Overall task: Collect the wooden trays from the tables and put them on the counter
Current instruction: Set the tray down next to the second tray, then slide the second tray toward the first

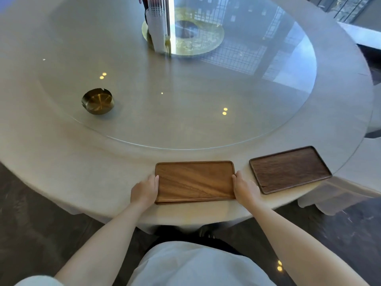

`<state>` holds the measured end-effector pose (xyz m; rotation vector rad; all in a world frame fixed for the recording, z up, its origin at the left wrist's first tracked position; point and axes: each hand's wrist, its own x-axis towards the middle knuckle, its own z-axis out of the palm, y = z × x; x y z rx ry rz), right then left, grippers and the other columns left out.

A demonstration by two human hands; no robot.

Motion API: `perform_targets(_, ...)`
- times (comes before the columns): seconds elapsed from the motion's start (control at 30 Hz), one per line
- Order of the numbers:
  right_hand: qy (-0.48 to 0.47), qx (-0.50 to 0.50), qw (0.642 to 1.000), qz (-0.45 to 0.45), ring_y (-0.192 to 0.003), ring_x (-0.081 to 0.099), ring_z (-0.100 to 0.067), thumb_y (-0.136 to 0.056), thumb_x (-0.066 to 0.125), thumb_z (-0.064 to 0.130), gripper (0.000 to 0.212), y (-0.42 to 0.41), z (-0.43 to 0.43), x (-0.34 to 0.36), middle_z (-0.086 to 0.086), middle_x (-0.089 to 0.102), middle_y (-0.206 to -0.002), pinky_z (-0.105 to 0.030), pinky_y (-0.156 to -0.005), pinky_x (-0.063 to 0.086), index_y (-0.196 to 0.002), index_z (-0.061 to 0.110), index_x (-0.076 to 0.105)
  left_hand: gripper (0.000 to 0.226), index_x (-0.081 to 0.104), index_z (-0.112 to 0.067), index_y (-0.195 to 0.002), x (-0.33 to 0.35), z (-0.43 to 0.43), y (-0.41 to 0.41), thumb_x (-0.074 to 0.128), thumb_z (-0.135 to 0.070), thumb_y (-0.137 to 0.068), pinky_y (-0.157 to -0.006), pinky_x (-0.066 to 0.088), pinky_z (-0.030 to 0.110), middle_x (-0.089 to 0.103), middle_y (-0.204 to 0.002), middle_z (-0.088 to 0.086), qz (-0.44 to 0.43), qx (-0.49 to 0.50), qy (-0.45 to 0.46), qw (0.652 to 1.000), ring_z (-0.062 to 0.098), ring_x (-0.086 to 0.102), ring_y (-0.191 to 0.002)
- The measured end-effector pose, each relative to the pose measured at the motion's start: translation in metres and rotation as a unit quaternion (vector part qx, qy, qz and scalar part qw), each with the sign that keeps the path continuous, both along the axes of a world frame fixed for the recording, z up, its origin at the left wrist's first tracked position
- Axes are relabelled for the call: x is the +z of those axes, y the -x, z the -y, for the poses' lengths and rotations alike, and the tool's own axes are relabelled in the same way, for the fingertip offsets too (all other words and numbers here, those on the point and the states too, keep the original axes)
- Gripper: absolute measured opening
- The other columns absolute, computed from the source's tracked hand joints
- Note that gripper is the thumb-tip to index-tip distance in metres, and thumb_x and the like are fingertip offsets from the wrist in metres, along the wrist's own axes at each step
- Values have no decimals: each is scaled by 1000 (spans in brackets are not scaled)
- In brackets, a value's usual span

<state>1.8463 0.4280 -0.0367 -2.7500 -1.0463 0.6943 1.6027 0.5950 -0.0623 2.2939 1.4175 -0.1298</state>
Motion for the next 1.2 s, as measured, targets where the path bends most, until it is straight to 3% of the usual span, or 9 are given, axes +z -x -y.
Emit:
perform_targets(0.13,2,29,1000,6,-48,36,-8,-99,23,33,25,-4,0,-3,8,37,-59,-26,-41,21,-100,14,40,41,53,-5,-97,-1,5,1,21,-29,-99,-64,43,35,67,-88,17,2,12,-12,1000,35,62,-79)
perform_targets(0.4,10,62,998,16,-60,47,-20,-99,24,30,28,-5,-2,1,1,46,-69,-33,-55,38,-104,10,42,41,54,-7,-97,1,11,3,20,-30,-99,-69,48,37,67,-86,16,6,24,-9,1000,33,62,-78)
perform_targets(0.57,4,62,998,22,-53,44,-17,-99,25,33,30,-7,-2,4,3,46,-66,-29,-47,30,-100,10,44,39,52,-8,-86,1,5,5,21,-30,-99,-63,42,33,59,-75,11,20,39,10,999,30,59,-72)
perform_targets(0.7,-3,57,997,46,-75,62,-34,-98,27,31,29,-20,1,9,-12,65,-85,-34,-59,40,-104,8,44,40,50,-4,-77,14,-6,-5,27,-29,-99,-58,39,33,61,-70,19,61,68,-36,995,34,56,-64)
perform_targets(0.93,-63,-3,996,64,-81,62,-36,-98,23,37,35,-70,16,23,-15,67,-92,-35,-59,37,-104,8,42,33,52,-3,-91,46,11,-95,34,-30,-97,-67,42,41,66,-91,28,101,9,-57,993,45,60,-86)
perform_targets(1.03,-81,-32,994,68,-84,61,-37,-97,23,38,37,-101,36,31,-13,66,-96,-35,-60,35,-106,8,42,33,54,-3,-93,52,42,-141,36,-30,-97,-62,38,36,67,-87,25,128,-38,-61,989,42,62,-82)
perform_targets(1.2,-103,-76,988,82,-92,59,-34,-97,27,36,36,-163,81,38,-16,62,-105,-35,-60,37,-108,6,42,32,53,-4,-94,56,90,-211,38,-32,-96,-65,43,39,67,-89,23,128,-66,-49,988,41,62,-85)
